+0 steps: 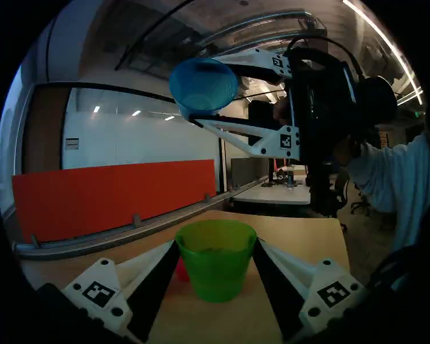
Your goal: Pour water
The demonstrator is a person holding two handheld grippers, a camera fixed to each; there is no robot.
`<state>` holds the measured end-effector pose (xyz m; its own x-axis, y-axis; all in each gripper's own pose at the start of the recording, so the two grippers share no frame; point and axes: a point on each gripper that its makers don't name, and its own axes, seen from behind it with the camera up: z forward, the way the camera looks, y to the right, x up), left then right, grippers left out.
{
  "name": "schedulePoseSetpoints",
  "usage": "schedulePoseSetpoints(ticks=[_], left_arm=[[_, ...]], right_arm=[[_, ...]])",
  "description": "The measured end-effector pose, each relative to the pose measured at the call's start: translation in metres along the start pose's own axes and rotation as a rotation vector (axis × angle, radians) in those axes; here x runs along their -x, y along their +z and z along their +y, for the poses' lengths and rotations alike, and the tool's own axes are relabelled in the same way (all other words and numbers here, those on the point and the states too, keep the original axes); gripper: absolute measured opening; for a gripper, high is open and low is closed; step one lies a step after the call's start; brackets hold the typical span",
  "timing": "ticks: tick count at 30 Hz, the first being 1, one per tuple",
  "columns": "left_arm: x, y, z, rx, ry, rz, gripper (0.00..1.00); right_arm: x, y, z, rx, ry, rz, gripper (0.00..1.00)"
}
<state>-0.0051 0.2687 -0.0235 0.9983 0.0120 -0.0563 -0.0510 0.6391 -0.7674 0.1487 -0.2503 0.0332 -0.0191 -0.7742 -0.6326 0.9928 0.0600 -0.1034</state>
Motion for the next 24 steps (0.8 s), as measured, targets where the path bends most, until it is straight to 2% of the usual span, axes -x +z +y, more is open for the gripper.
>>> schedulePoseSetpoints(ticks=[6, 11, 19, 24], left_arm=[[-0.002, -0.002, -0.001, -0.002, 0.001, 0.004, 0.86], [-0.002, -0.003, -0.002, -0.006, 0.010, 0.002, 0.86], [-0.003, -0.004, -0.003, -0.011, 0.019, 0.003, 0.86], [-0.004, -0.005, -0.005, -0.016, 0.026, 0.004, 0.86]], right_arm=[[0.003, -0.002, -0.002, -0.004, 0.195, 0.003, 0.89], [-0.001, -0.007, -0.005, -0.025, 0.384, 0.020, 0.89], [-0.005, -0.015, -0.010, -0.040, 0.624, 0.033, 0.89], [-0.007, -0.017, -0.017, -0.058, 0.794, 0.025, 0.89]])
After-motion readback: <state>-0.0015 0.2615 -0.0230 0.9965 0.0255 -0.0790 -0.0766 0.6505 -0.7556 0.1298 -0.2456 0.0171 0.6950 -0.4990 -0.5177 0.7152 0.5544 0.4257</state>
